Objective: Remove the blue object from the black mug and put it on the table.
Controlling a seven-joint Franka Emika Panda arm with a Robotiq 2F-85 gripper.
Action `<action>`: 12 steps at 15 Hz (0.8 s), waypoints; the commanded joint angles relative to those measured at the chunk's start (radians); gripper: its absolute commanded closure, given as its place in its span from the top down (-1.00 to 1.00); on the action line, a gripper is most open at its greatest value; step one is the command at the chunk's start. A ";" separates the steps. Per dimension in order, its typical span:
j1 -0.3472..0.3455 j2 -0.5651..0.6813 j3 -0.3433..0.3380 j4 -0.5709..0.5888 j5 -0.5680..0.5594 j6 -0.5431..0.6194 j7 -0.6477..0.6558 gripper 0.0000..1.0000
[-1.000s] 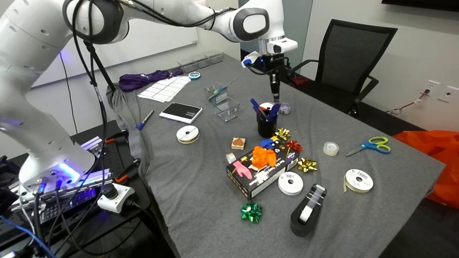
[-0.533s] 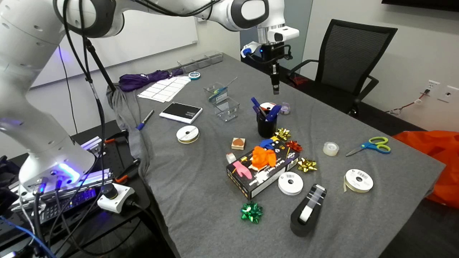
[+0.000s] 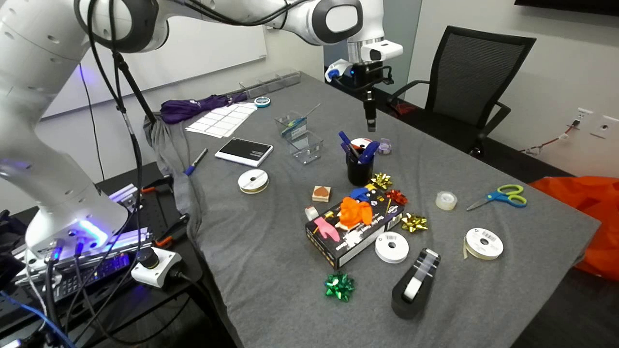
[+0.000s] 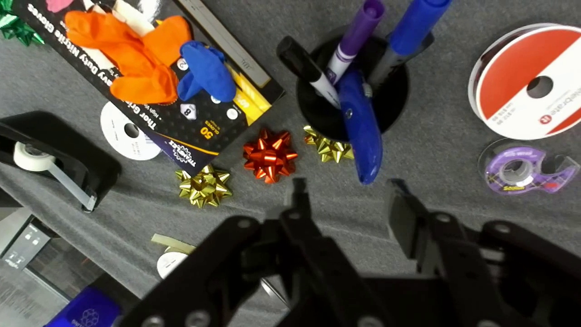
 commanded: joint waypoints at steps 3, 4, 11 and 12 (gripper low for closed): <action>-0.015 0.029 0.029 -0.010 0.042 0.063 -0.015 0.85; -0.014 0.037 0.033 -0.009 0.050 0.074 -0.016 0.97; -0.006 0.098 0.035 0.012 0.064 0.147 0.004 1.00; -0.005 0.104 0.030 0.014 0.059 0.150 0.006 1.00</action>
